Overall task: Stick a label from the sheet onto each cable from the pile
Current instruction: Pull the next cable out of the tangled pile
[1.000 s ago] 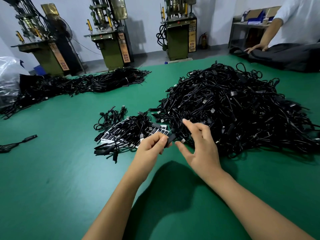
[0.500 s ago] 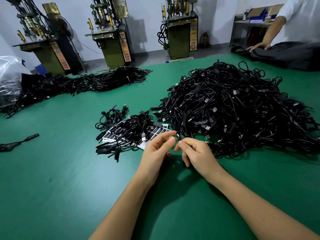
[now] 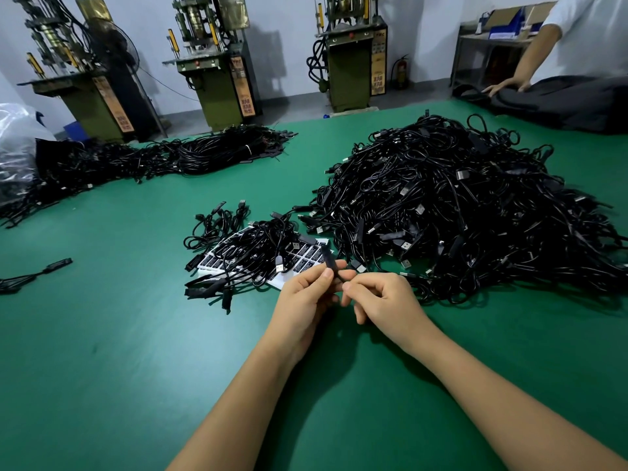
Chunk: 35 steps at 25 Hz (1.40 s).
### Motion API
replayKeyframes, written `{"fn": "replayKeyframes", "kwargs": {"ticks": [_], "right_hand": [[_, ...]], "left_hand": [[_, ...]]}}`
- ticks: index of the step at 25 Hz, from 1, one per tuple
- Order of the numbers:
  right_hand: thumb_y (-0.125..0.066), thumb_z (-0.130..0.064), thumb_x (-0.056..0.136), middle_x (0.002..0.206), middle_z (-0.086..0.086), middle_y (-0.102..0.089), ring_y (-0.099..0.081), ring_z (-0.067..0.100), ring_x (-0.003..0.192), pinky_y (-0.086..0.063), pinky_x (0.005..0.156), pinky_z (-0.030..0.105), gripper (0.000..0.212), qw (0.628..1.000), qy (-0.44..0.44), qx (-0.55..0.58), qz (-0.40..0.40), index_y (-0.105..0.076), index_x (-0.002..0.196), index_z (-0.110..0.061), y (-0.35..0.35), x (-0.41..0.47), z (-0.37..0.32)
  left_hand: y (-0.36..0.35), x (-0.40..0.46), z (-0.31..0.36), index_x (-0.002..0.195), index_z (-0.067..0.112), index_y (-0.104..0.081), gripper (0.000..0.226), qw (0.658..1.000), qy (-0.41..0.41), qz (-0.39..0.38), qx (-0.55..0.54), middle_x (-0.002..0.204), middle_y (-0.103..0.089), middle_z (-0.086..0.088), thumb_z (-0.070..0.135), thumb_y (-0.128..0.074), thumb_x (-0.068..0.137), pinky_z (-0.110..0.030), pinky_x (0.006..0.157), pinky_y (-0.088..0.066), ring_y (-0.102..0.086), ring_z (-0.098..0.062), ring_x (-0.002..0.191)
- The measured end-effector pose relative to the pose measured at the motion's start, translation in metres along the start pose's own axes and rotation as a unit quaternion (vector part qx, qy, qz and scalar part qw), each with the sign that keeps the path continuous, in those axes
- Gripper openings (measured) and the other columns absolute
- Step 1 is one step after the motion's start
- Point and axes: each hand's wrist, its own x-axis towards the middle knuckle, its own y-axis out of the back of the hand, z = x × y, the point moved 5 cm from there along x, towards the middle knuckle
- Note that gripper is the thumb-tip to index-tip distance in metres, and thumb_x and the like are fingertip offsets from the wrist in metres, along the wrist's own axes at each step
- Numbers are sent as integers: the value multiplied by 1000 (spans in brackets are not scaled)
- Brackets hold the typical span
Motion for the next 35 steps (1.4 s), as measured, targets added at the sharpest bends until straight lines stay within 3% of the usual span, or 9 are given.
{"fn": "replayKeyframes", "kwargs": {"ticks": [11, 14, 18, 20, 22, 25, 28, 31, 35], "right_hand": [[-57, -1, 90, 65, 8, -67, -62, 11, 62, -45, 60, 15, 17, 997, -3, 73, 40, -67, 77, -5, 8, 2, -3], [-61, -5, 88, 73, 1, -68, -62, 15, 72, -48, 67, 25, 15, 995, 12, 6, 103, -69, 80, -16, 11, -2, -3], [-61, -14, 89, 70, 5, -65, -60, 24, 72, -50, 69, 38, 16, 980, -18, 20, 199, -66, 76, -21, 23, 1, 3], [-60, -17, 90, 69, 3, -65, -61, 23, 71, -50, 70, 39, 18, 976, -29, 10, 216, -64, 74, -25, 23, 2, 6], [-59, -17, 91, 67, 0, -64, -58, 17, 66, -48, 65, 34, 20, 976, -13, -31, 215, -62, 74, -28, 22, 1, 5], [-60, -13, 90, 69, -7, -63, -55, 9, 65, -45, 62, 26, 19, 971, 26, -96, 216, -61, 78, -28, 21, 0, 2], [-61, -11, 89, 73, -6, -64, -56, 10, 67, -45, 63, 27, 13, 968, 40, -130, 210, -63, 82, -21, 18, 0, 2], [-60, -9, 89, 73, -5, -61, -55, 12, 66, -45, 62, 31, 9, 962, 69, -170, 203, -65, 84, -15, 16, -2, -2], [-60, -7, 88, 74, -4, -60, -55, 16, 65, -47, 60, 37, 6, 954, 112, -213, 180, -64, 86, -11, 11, -3, -8]], "left_hand": [[-3, -5, 8, 86, 8, -55, 16, 999, -28, 17, -27, 71, -59, -6, 17, -66, 79, -28, 68, -52, -58, -18, 68], [9, -7, 40, 83, 12, -52, 9, 993, -61, 52, -89, 66, -56, -2, 15, -60, 80, -24, 55, -54, -57, -12, 55], [55, -19, 111, 85, 22, -46, 7, 966, -196, 82, -146, 68, -56, 7, 19, -50, 91, -8, 31, -32, -42, 3, 40], [77, -29, 131, 89, 26, -49, 14, 953, -275, 115, -54, 71, -57, 5, 15, -47, 98, -12, 30, -26, -37, -1, 38], [86, -31, 133, 90, 28, -52, 17, 921, -308, 178, 160, 73, -62, 4, 13, -50, 99, -17, 36, -26, -35, -8, 40], [80, -12, 99, 92, 24, -54, 9, 857, -228, 221, 406, 75, -68, 6, 17, -55, 97, -28, 46, -35, -42, -12, 47], [73, 0, 57, 90, 23, -49, 9, 844, -145, 224, 466, 73, -67, 8, 24, -52, 99, -29, 50, -43, -54, -14, 46], [64, -1, 46, 95, 18, -51, 12, 738, -195, 242, 599, 57, -51, 7, 29, -52, 98, -32, 46, -34, -51, -25, 50], [49, -3, 38, 95, 18, -52, 11, 669, -217, 189, 685, 52, -42, 10, 29, -52, 96, -27, 43, -19, -47, -25, 49]]}}
